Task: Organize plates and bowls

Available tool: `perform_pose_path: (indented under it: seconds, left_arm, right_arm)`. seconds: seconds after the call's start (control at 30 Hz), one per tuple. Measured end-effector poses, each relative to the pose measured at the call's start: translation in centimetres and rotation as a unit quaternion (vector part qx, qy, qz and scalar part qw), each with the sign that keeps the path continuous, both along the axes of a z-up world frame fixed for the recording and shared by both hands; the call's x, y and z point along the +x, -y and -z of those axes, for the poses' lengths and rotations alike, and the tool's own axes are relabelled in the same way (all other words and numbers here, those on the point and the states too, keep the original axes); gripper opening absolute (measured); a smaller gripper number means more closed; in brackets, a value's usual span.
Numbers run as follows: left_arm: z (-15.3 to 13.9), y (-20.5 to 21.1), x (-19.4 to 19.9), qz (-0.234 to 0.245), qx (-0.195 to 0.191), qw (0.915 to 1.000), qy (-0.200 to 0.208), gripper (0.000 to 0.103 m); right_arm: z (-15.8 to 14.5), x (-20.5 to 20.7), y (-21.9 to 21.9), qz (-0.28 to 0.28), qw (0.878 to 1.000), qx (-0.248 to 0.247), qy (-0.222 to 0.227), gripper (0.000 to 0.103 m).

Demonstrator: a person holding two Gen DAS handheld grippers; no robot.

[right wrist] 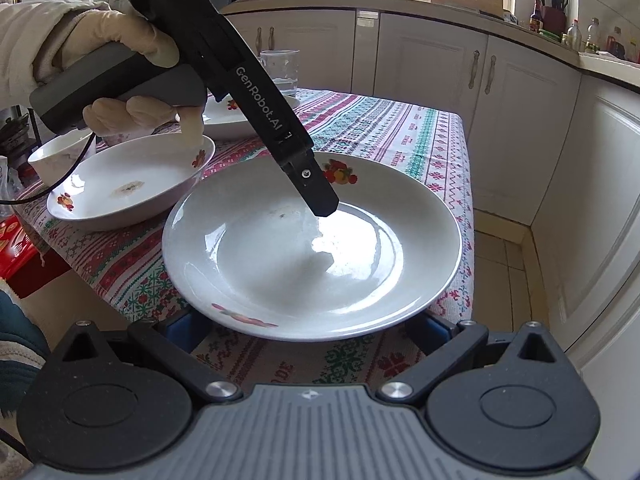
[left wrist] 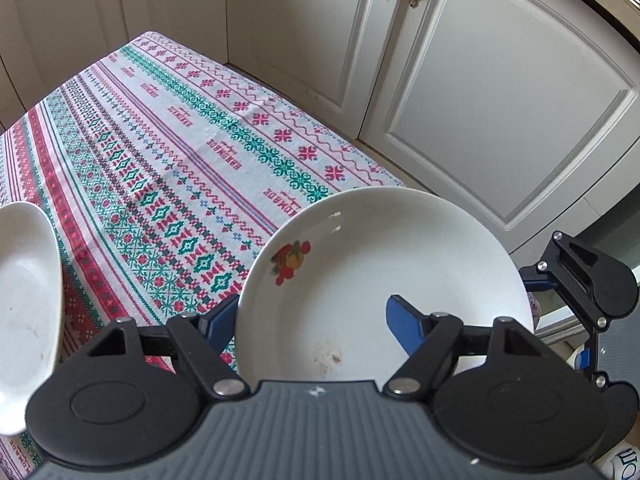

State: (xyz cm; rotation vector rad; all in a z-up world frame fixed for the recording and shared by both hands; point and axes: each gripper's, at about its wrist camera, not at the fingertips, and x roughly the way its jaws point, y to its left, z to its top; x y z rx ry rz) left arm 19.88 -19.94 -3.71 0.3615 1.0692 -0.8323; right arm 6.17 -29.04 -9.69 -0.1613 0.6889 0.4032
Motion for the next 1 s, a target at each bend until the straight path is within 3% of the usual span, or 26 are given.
perform_pose_path:
  seconds: [0.4,1.0]
  left_arm:
    - [0.5,0.3,0.7,0.011,0.002,0.9998,-0.017,0.076]
    - [-0.8,-0.8,1.6,0.000,-0.022,0.9998,0.000,0.074]
  right_arm:
    - [0.0,0.5,-0.1,-0.010,1.000,-0.012,-0.002,0.103]
    - [-0.7,2.3,-0.1,-0.014,1.000,-0.016,-0.013,0.103]
